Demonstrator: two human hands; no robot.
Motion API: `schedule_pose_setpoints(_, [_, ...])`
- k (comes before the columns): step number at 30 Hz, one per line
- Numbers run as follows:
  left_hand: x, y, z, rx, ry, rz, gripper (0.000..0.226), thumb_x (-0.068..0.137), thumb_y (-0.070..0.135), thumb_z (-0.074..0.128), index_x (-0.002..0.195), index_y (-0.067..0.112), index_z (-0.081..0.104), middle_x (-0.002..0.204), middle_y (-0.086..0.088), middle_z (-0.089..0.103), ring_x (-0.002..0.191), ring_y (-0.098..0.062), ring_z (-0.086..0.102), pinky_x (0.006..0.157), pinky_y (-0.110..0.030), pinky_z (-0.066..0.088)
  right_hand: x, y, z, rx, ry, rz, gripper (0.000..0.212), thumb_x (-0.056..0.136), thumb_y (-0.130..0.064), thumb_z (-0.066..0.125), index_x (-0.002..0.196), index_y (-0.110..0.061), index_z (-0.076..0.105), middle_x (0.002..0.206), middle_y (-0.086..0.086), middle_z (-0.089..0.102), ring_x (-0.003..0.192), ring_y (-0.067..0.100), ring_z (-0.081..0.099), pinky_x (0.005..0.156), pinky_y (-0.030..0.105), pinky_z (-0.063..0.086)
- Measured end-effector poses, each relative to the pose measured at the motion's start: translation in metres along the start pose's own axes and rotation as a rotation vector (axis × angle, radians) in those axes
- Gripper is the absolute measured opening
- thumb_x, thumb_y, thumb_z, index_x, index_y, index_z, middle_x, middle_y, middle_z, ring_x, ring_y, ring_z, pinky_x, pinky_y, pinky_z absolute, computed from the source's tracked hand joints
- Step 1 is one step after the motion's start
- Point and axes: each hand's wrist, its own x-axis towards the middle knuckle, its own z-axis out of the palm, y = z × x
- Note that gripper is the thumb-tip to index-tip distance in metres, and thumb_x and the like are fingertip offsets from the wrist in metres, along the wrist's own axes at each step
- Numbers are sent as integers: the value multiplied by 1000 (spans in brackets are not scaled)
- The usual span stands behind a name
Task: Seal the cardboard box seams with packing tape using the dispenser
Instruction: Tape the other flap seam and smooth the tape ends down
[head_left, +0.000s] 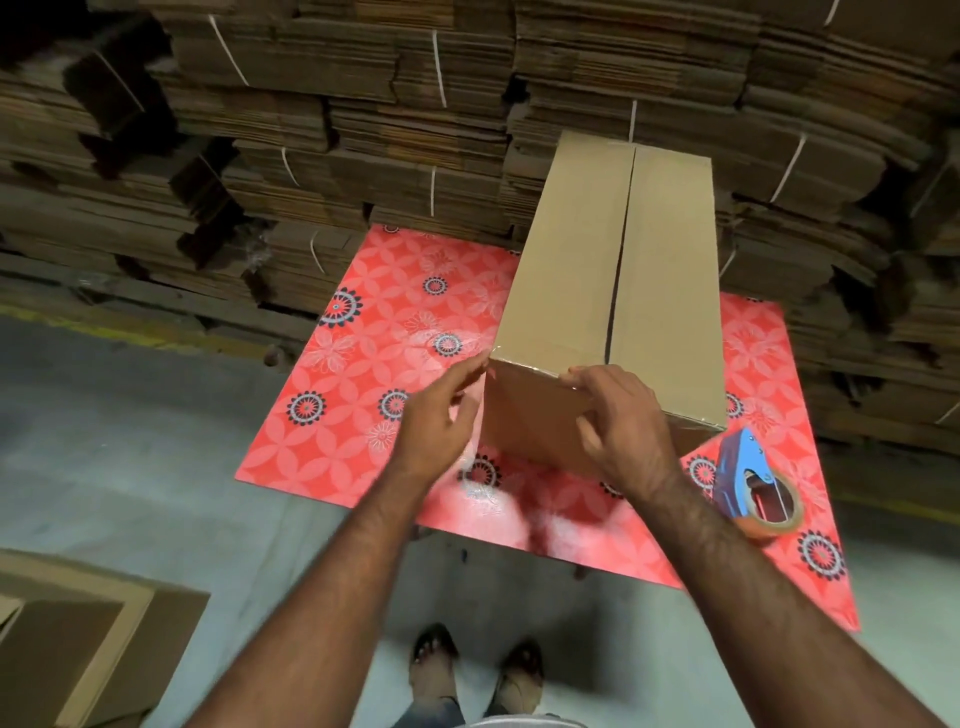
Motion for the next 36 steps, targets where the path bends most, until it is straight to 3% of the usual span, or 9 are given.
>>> schedule_pose_setpoints(2, [19, -1, -18, 95, 12, 84, 33, 92, 22, 65, 124, 16, 70, 120, 9, 70, 111, -6, 66, 95, -38, 55, -1, 0, 0, 0, 1, 0, 52, 62, -7, 51, 111, -13, 68, 109, 2, 68, 103, 27, 63, 93, 43, 50])
schedule_pose_setpoints(5, [44, 1, -22, 110, -76, 122, 29, 85, 28, 77, 110, 13, 72, 107, 5, 74, 102, -9, 69, 88, -38, 58, -1, 1, -1, 2, 1, 0, 52, 64, -8, 51, 112, -15, 68, 110, 0, 68, 104, 26, 62, 94, 43, 49])
schedule_pose_setpoints(11, [62, -19, -14, 236, -173, 339, 64, 88, 6, 71, 146, 25, 51, 117, 4, 73, 93, 3, 69, 90, -15, 53, 0, 8, 1, 23, 0, -13, 54, 62, -6, 51, 112, -15, 68, 112, 0, 68, 105, 27, 63, 91, 45, 50])
schedule_pose_setpoints(14, [66, -28, -12, 328, -173, 486, 52, 89, 10, 65, 139, 23, 58, 100, -1, 77, 84, -10, 72, 83, -21, 56, 2, 10, 0, 29, -5, -7, 53, 63, -9, 51, 112, -16, 68, 112, 1, 68, 105, 28, 62, 91, 44, 49])
schedule_pose_setpoints(17, [63, -30, -8, 360, -168, 455, 55, 90, 15, 63, 139, 34, 49, 97, -3, 78, 78, -22, 74, 72, -34, 60, 1, 8, 2, 10, -12, -7, 48, 65, -17, 49, 109, -15, 67, 107, 2, 67, 100, 29, 62, 87, 45, 49])
schedule_pose_setpoints(20, [64, -25, -15, 357, -210, 456, 56, 88, 16, 66, 139, 35, 50, 106, -3, 77, 89, -23, 74, 76, -39, 60, 7, -7, 8, -64, 57, 66, 28, 69, -20, 56, 96, -19, 65, 92, 0, 64, 89, 28, 61, 79, 42, 48])
schedule_pose_setpoints(24, [67, -9, -16, 495, -150, 617, 44, 89, 33, 72, 129, 14, 66, 144, -17, 54, 122, -31, 58, 101, -37, 49, 25, -30, 16, -164, 154, 132, 9, 79, -26, 68, 83, -20, 62, 81, -1, 60, 84, 26, 57, 71, 38, 41])
schedule_pose_setpoints(32, [57, -8, -1, 504, -47, 706, 30, 99, 24, 52, 110, 8, 75, 121, -10, 72, 111, -27, 69, 98, -34, 50, 7, -11, 11, -249, 117, 5, 11, 75, -16, 73, 80, -16, 63, 78, 4, 64, 74, 29, 61, 63, 38, 47])
schedule_pose_setpoints(36, [58, -8, -1, 506, -52, 716, 24, 97, 16, 58, 114, 8, 74, 124, -8, 70, 114, -25, 68, 93, -39, 56, -12, 26, -1, -308, 186, -64, 18, 79, -10, 80, 95, -12, 72, 98, 7, 74, 90, 27, 71, 86, 38, 55])
